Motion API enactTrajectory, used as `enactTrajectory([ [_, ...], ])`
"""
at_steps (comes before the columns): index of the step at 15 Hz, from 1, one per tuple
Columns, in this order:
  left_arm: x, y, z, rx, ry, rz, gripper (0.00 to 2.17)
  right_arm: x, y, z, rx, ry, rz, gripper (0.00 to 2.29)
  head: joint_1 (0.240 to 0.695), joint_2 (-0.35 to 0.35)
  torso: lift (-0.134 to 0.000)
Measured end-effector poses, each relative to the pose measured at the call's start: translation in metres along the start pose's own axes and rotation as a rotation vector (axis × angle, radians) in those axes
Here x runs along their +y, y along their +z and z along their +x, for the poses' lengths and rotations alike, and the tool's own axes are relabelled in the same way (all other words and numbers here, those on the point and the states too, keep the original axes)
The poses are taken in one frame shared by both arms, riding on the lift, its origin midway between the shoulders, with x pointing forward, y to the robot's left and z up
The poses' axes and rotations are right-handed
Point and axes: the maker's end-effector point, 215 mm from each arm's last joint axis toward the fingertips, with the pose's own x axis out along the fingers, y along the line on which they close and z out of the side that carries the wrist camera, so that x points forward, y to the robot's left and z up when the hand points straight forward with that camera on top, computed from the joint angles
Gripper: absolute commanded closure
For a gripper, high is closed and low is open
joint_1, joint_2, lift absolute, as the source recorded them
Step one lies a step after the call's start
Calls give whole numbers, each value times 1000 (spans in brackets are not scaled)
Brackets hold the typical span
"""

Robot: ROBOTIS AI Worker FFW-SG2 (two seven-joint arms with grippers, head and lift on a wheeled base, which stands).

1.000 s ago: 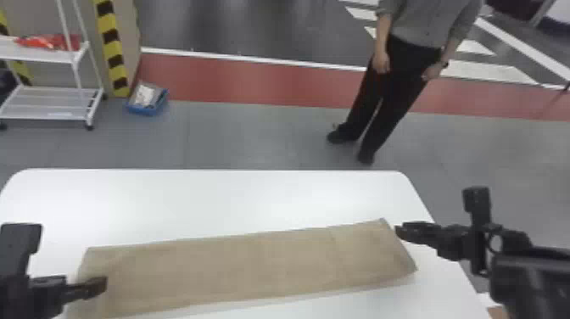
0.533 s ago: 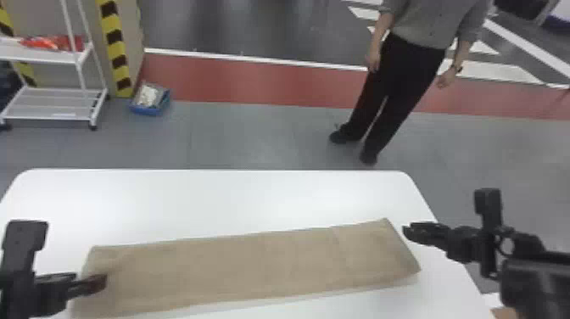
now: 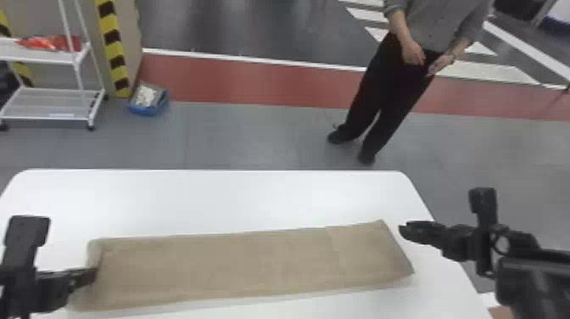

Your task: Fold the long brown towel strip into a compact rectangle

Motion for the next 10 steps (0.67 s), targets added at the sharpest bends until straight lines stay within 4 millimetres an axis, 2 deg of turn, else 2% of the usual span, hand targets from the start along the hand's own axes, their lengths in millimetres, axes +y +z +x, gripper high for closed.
enactTrajectory([
  [5,-12,-1,-8,12,-34,-13,1359,2,-1,2,4,4,0,748,695,-253,0],
  [10,-36,14,-20,2,-94,-43,1359,6,-4,4,8,9,-2,748,695,-273,0],
])
